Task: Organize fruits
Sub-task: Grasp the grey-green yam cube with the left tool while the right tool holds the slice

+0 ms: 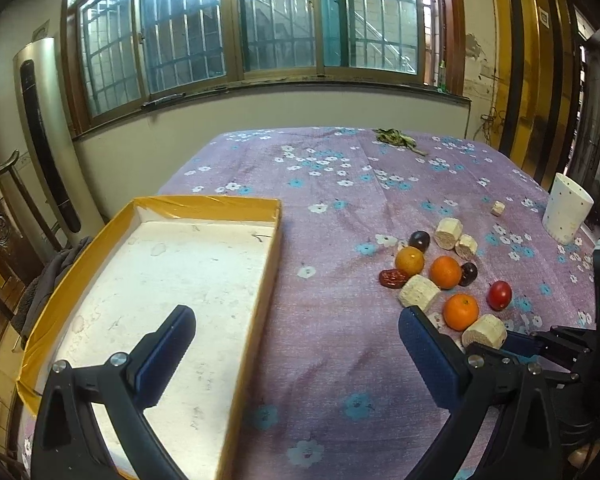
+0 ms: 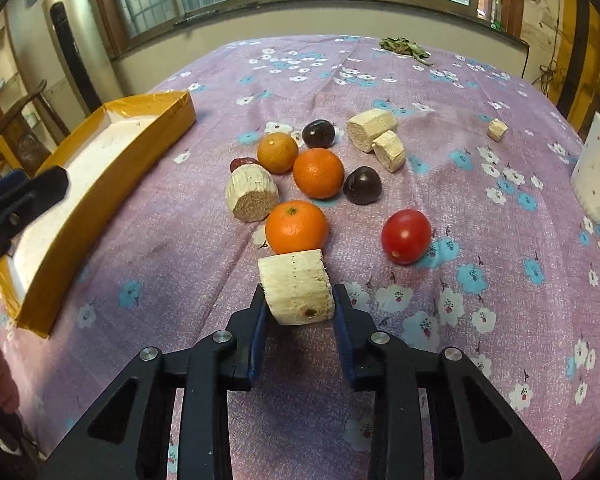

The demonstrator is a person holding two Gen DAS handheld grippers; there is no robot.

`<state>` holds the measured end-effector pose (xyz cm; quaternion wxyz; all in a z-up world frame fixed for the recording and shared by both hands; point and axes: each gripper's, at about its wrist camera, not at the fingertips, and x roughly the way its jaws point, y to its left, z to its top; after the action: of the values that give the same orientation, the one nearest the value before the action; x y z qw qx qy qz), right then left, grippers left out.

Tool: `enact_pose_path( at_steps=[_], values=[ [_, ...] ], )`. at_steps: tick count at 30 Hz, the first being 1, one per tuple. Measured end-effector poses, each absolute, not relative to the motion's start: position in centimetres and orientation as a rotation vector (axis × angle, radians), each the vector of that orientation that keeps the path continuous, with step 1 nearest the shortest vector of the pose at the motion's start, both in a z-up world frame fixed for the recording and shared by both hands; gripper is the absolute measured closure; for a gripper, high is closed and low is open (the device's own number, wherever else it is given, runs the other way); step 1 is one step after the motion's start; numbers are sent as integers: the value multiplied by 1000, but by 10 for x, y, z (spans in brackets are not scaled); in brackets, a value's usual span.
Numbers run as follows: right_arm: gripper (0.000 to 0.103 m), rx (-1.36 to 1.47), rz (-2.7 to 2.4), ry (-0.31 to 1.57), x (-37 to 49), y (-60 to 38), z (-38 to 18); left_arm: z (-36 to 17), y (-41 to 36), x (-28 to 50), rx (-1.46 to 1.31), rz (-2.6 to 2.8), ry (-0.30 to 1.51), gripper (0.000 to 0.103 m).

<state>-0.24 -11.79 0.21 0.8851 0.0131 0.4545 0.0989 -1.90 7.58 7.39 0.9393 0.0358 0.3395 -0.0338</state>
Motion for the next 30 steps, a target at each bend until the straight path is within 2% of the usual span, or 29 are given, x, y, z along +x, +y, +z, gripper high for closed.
enact_pose_path(
  at_steps=[9,20,23,25,30],
  values=[
    [74,57,134,904,-25,-155,18,49,19,23,195,-232,879,0],
    [74,80,147,891,-33,-168,18,22,3,64,80,-236,1044,2],
    [74,76,156,884,-32,-167,19,17,7,73,-10,-237,1064,12],
    [74,74,165,883,-31,-167,19,14,12,78,-92,-276,1096,23],
    [74,93,188,907,-29,-169,16,13,4,65,-38,-278,1084,25]
  ],
)
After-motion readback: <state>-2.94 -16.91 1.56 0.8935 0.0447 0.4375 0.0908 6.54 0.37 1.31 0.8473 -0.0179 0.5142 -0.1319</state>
